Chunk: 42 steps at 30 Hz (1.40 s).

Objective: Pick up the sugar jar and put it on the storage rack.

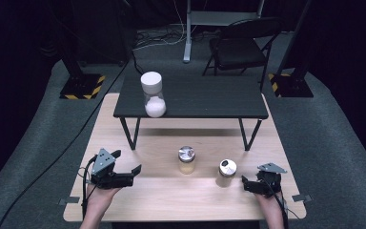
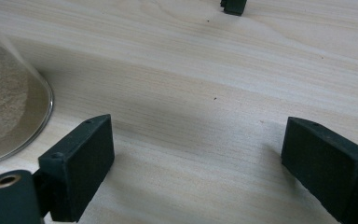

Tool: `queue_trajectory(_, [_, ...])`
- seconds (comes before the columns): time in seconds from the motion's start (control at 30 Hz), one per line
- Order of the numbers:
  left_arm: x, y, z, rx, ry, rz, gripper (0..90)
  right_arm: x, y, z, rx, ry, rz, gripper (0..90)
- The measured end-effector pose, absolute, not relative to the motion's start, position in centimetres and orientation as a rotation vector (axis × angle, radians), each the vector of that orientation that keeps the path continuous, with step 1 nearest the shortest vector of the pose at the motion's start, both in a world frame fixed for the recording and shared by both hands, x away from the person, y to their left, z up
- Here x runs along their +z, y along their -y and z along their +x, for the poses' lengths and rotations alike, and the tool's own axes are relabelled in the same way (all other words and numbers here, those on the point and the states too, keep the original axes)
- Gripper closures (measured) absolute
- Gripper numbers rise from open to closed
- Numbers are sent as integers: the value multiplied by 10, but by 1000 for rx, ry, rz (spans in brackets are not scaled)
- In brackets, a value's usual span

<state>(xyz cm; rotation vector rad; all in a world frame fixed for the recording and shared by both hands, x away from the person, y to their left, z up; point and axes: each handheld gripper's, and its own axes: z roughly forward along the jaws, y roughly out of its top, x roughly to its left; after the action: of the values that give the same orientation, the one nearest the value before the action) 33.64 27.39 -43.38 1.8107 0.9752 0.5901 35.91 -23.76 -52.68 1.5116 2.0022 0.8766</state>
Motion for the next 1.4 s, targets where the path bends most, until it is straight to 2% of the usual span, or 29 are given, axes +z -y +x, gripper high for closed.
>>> queue_trajectory(0.83, [-484,-289,339,566,-1049,1832,23,-527,238,359,877,-2002,1512,85])
queue_trajectory(1.4, [-517,-294,348,563,-1119,1941,22,-527,238,359,876,-2002,1511,85])
